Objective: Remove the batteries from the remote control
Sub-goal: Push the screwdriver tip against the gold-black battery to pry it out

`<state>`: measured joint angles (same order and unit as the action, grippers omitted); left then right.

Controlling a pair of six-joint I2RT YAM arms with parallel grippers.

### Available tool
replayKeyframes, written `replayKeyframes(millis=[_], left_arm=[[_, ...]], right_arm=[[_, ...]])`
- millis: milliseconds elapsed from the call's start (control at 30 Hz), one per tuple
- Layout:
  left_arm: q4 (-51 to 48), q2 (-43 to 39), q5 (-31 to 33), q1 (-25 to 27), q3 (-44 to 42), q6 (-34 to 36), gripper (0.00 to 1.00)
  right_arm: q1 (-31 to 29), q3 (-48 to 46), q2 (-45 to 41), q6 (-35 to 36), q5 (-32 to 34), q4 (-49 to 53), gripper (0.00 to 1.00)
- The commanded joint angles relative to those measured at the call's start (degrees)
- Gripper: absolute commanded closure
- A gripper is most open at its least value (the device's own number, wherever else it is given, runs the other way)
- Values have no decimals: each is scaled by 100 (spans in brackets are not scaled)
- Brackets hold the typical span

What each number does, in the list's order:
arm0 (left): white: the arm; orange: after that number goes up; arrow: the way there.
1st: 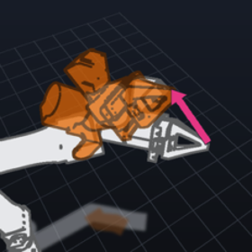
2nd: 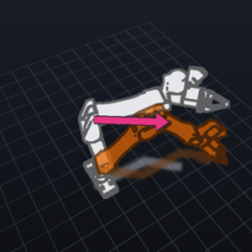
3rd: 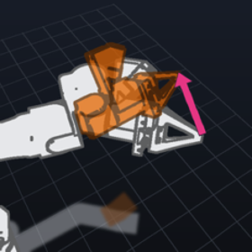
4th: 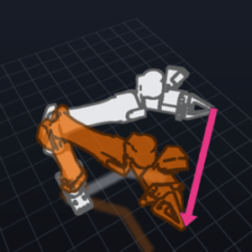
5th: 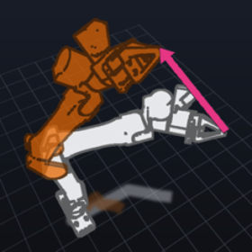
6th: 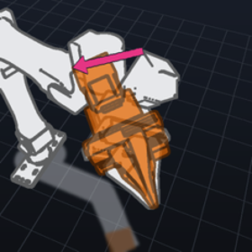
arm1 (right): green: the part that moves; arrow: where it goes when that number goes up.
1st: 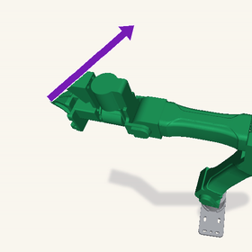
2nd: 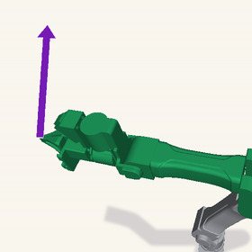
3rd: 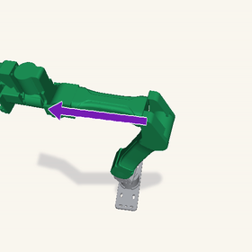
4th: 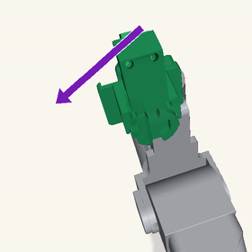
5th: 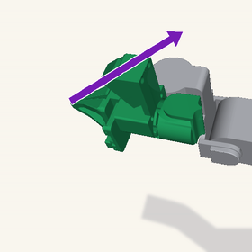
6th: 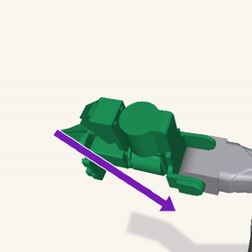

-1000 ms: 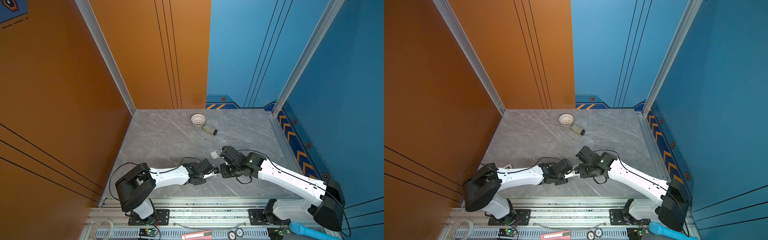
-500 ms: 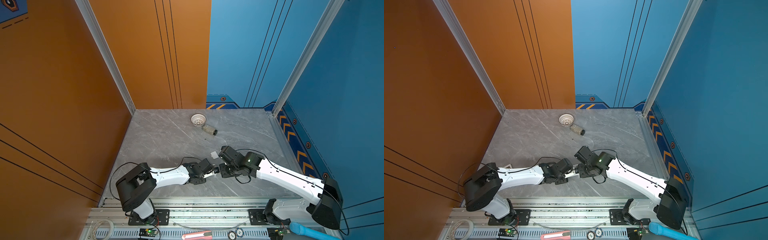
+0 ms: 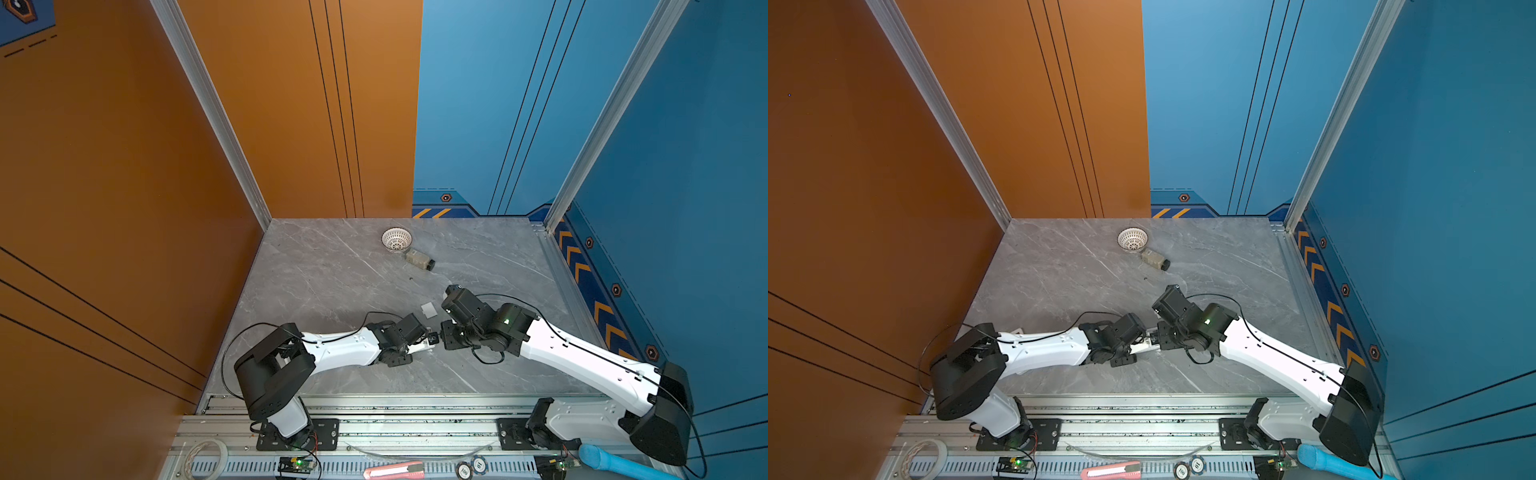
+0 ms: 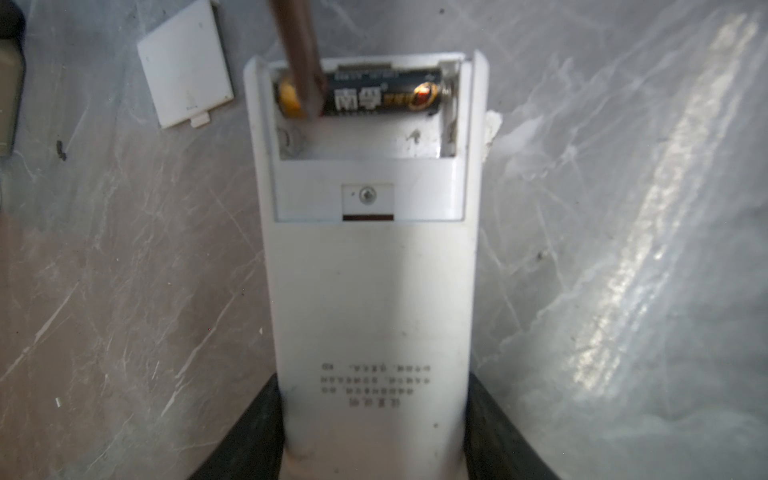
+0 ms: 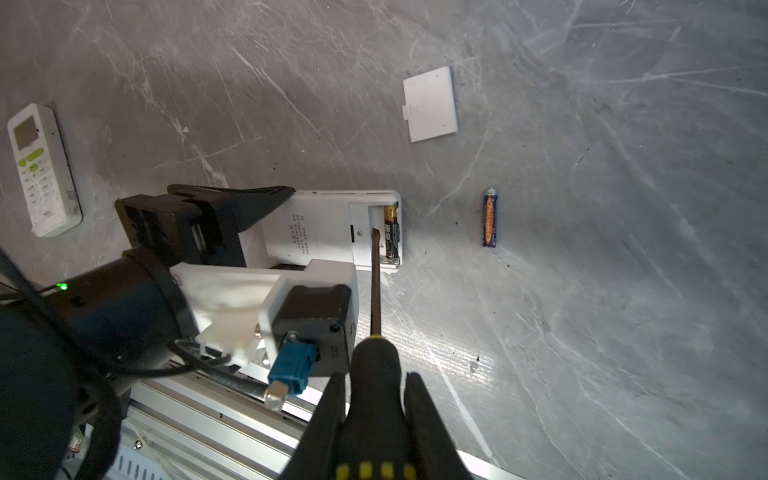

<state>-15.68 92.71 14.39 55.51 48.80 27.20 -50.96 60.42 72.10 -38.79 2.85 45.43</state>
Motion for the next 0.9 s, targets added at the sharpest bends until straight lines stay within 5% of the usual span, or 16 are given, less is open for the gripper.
replayKeyframes(millis=[0, 867], left_arm=[[-485, 223, -208, -72, -59, 103, 100], [-498, 223, -200, -67, -19, 88, 100]], right_arm=[[43, -51, -47, -7, 58, 47, 100], [27, -145, 103, 139, -31, 347, 100]])
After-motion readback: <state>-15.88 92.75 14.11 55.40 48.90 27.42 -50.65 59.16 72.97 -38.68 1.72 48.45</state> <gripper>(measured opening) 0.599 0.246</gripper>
